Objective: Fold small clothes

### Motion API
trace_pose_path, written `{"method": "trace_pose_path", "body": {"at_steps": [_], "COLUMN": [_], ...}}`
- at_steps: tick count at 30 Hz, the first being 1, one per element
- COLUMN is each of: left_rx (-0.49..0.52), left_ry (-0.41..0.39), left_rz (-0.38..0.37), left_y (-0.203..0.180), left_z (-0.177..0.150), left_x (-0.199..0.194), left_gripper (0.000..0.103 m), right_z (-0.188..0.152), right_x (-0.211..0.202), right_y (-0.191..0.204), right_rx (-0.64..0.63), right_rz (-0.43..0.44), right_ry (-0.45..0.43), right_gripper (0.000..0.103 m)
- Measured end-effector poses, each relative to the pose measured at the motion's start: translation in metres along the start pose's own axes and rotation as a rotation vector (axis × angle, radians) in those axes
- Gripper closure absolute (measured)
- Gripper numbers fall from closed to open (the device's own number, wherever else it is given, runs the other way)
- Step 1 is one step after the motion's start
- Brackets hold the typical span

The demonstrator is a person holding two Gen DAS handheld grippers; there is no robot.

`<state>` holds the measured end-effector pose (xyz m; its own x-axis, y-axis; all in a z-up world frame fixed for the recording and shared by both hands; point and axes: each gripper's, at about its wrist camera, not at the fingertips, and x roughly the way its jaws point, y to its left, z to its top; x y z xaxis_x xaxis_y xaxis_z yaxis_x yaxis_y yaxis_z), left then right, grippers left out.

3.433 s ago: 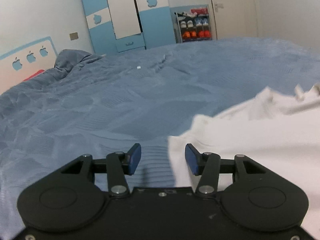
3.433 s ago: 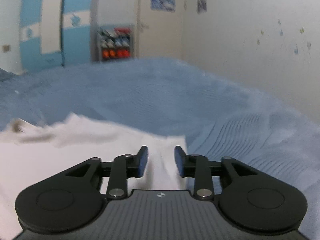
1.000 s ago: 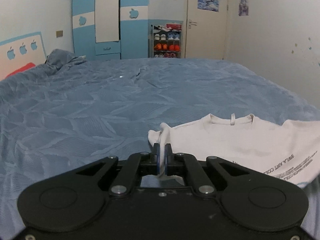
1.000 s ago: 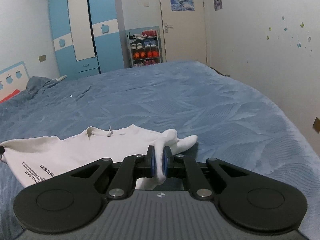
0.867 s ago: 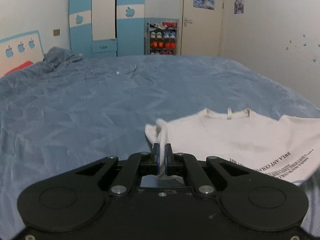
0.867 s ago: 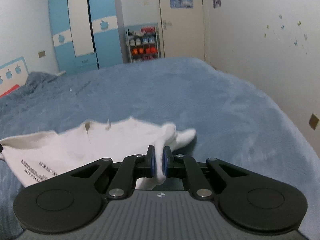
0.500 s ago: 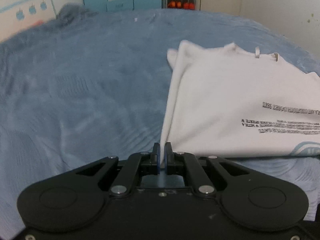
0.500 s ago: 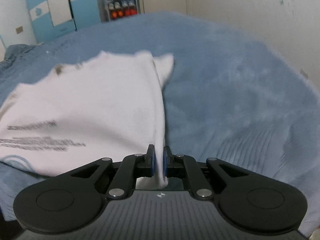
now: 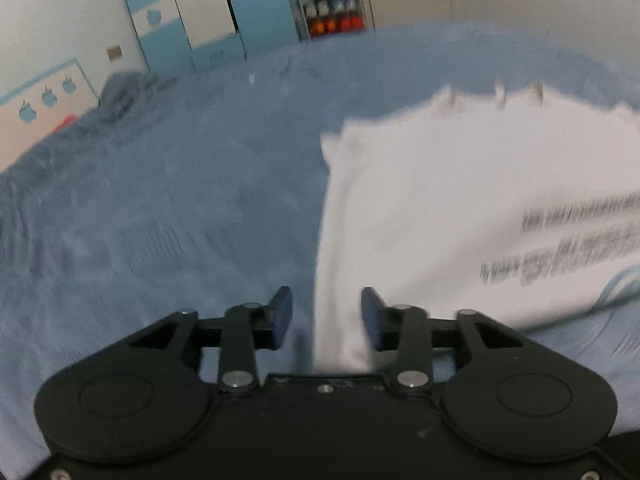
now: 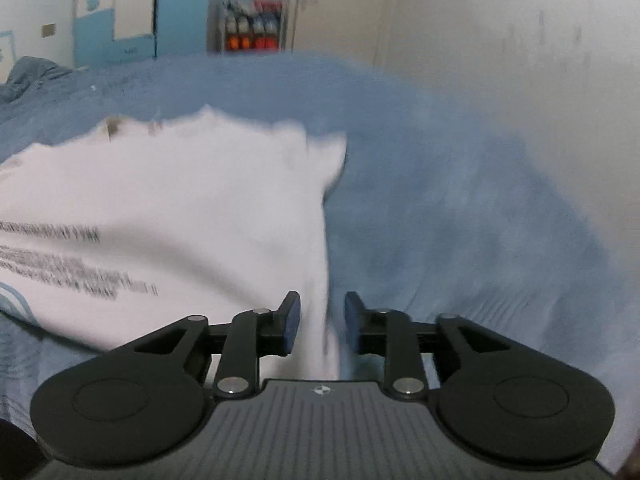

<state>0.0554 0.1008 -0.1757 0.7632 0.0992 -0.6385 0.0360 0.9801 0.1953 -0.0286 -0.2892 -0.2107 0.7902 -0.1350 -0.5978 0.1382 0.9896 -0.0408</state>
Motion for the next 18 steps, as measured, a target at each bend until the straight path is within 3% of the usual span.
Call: {"method": "trace_pose_path", "body": {"at_steps": [5, 9, 14, 18], "left_rx": [-0.036, -0.041, 0.027, 0.010], "left_ry": [-0.090, -0.154, -0.137, -0.052], "left_rz": [-0.051, -0.150, -0.227, -0.208], "left_y": [0.011, -0.003, -0.045, -0.054], "left_z": [0.031, 0.050, 0.049, 0.034], "left_x": [-0.038, -0.051, -0.027, 0.021], "left_gripper": [0.055, 0.052, 0.051, 0.051], "right_z": [0.036, 0.062, 0.065, 0.040], "right_x": [-0.050, -0.063, -0.027, 0.019], "right_y": [0.000, 0.015, 0.055, 0.067], "right_rx": [-0.015, -0.004, -0.057, -0.045], "right_rz": [0.035, 0.157, 0.219, 0.174], "right_ry": [-0.139, -0.186, -0.145, -0.075], "right_gripper": [0.066, 0.066, 0.066, 0.066]}}
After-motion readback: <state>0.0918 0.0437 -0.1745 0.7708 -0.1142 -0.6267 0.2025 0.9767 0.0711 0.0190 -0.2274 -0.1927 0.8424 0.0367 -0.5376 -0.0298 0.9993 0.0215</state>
